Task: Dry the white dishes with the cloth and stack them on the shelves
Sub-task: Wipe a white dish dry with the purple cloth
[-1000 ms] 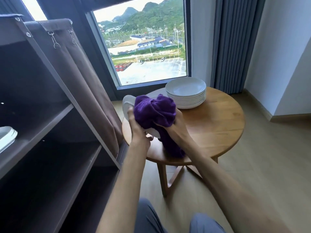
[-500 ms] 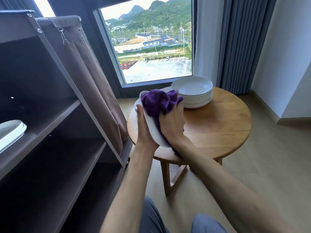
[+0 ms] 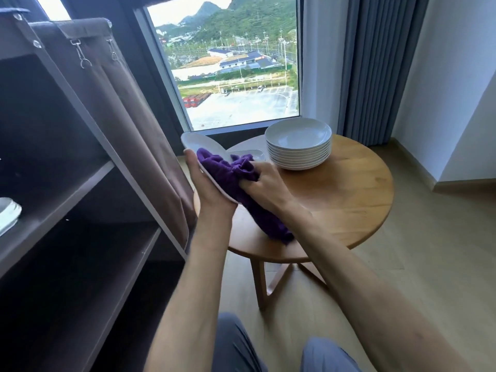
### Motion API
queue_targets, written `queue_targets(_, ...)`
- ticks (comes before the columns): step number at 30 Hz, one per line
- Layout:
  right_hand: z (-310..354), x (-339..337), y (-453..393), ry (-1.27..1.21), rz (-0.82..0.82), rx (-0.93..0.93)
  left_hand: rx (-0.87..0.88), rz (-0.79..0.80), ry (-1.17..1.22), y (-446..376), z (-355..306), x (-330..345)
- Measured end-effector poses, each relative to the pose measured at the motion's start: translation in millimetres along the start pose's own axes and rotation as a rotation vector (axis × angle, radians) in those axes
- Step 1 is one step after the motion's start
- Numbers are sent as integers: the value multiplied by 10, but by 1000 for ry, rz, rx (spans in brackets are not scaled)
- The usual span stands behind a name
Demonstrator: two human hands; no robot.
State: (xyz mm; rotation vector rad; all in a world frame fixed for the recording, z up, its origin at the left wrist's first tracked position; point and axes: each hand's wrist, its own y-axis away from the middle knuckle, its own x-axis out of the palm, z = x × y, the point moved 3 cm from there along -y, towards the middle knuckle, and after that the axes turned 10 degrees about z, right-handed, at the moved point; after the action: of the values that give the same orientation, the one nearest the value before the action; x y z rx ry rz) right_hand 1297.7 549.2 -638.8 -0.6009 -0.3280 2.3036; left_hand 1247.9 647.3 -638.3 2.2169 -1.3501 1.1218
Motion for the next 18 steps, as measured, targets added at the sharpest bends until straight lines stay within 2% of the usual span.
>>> queue_targets(2, -48, -2, 13, 56, 31, 56, 38, -30, 4, 2, 6, -60)
queue_targets(7, -248, 39, 22, 309, 70, 221, 4, 26, -59, 45, 47, -282)
queue_targets(9, -399, 52, 66, 433, 16, 291, -58, 91, -174, 58, 29, -299)
queue_targets(11, -531, 113, 116, 518, -33, 346, -148, 21, -373, 79, 74, -285)
queue_targets(13, -602, 179, 149, 538, -75, 364, -167, -46, -551, 126, 117, -255)
queue_targets(16, -609, 212, 136, 500, -179, 368, -132, -108, -578, 194, 171, -225)
queue_targets(18, -598, 155, 76, 442, -250, 379, -198, -118, -563, 243, 246, -244)
